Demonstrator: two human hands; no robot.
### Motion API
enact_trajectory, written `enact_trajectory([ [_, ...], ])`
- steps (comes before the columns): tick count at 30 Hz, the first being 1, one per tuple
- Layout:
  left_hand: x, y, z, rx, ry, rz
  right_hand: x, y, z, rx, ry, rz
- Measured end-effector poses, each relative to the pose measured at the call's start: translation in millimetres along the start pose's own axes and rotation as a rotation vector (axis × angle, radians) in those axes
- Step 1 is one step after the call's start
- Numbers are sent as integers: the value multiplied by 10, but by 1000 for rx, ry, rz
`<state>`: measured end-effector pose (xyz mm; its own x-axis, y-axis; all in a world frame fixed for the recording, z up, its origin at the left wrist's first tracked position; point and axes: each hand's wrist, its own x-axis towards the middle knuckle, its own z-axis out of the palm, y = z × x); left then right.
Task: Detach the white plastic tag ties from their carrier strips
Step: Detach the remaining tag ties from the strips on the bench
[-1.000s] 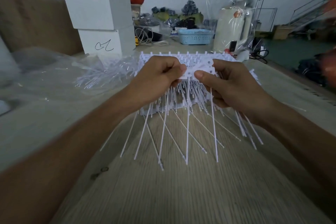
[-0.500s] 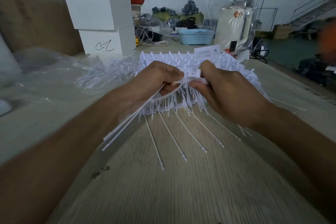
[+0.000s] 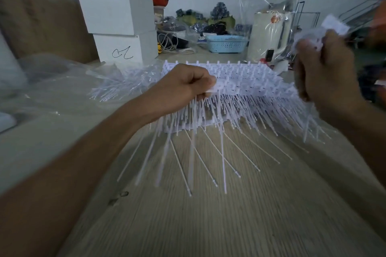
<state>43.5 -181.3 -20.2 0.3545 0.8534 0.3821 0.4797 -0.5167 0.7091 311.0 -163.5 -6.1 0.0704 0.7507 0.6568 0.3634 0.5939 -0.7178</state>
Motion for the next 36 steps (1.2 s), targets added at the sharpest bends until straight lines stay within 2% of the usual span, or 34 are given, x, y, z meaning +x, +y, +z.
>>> enact_trajectory([
  [2,-10,19,43,64,-3,59,-68,53,112,4,-164,84],
  [5,-17,22,116,92,-41,108,-280,17,444,-104,-354,32],
  [6,-17,25,135,77,-31,130,-324,6,522,-57,-372,51],
  [9,-6,31,158,-20,81,174,-393,-75,602,274,-384,303],
  [11,-2,21,165,-44,155,176,-424,-110,597,323,-394,367],
  [17,-3,3,211,33,182,176,-521,-154,638,291,-470,303],
  [22,-12,-16,236,153,151,45,-484,-120,611,332,-443,319],
  [25,-11,-12,240,83,129,44,-493,-95,611,299,-462,237],
  [32,-24,55,218,-362,120,-112,-497,-148,586,-105,-446,-266],
  [36,-53,96,197,-486,82,-137,-521,-188,582,-183,-420,-393],
])
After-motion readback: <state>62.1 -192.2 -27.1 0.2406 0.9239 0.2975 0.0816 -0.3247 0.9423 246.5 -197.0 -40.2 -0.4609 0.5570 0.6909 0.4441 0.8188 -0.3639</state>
